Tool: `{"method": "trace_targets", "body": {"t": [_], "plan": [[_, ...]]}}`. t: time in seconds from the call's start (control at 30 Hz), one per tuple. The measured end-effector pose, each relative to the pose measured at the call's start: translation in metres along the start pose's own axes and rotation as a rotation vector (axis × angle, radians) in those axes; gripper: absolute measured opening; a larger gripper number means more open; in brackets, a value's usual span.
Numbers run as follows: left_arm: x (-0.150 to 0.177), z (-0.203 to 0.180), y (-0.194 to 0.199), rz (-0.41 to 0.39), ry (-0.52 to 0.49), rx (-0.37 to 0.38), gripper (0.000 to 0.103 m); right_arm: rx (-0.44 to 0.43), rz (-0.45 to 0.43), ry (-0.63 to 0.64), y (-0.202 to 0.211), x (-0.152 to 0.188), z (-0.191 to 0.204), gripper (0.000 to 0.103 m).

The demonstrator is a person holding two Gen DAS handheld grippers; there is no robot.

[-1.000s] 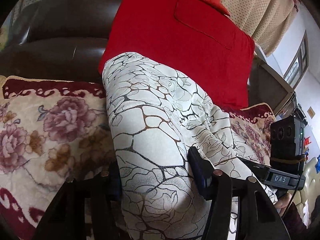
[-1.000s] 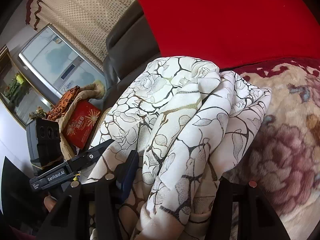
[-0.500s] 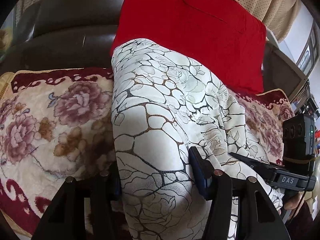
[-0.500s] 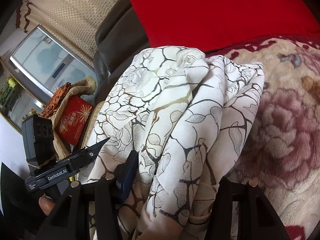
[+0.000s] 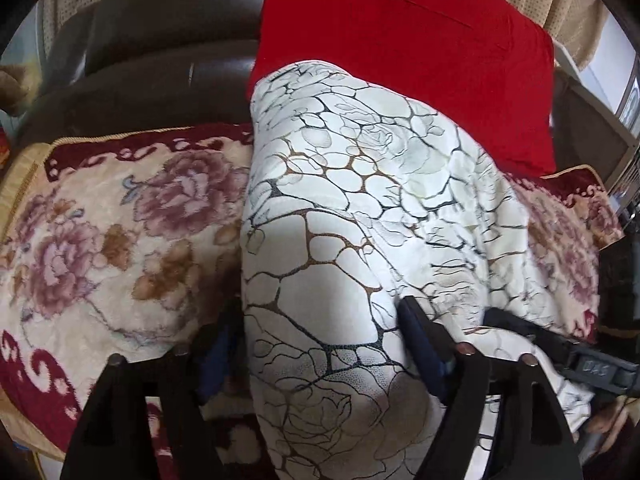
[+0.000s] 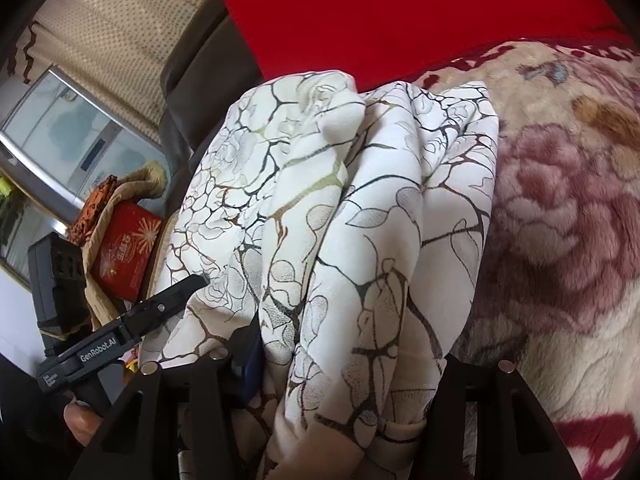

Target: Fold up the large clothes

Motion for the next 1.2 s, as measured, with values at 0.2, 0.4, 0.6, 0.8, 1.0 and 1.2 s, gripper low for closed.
{"method": "trace_targets", "body": {"t": [0.2, 0.4, 0.6, 0.8, 1.0, 1.2], "plan": [[0.005, 0.0, 0.028, -0.055, 0.001, -0.044, 0.081, 0.057, -0.027, 0.009, 0.031, -0.007, 0.005, 0.068], [0.017, -0.016, 0.055, -0.12, -0.036, -0.094, 0.081, 0.069, -0.158, 0.041, 0.08, -0.025, 0.017, 0.068], [0.031, -0.016, 0.047, -0.086, -0.003, -0.118, 0.081, -0.046, -0.178, 0.168, 0.097, -0.012, 0.069, 0.048], [0.039, -0.017, 0.03, -0.034, 0.007, -0.128, 0.082, 0.102, 0.022, 0.124, 0.044, 0.024, 0.04, 0.04], [0.04, -0.029, 0.057, -0.082, -0.008, -0.19, 0.082, 0.133, -0.036, 0.178, 0.071, 0.024, 0.055, 0.042], [0.041, -0.034, 0.108, -0.156, 0.001, -0.268, 0.082, 0.17, -0.152, 0.269, 0.126, 0.03, 0.085, 0.057]]}}
Point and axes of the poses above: each gripper's, at about its wrist camera, not at the fingertips, and y roughly against the way its jaws point, z to its left, x to its underside, the point moved 3 cm from there along -y, roughly the way its jaws point, and after that the axes turned 3 degrees about -y, right-handed, at the moved point
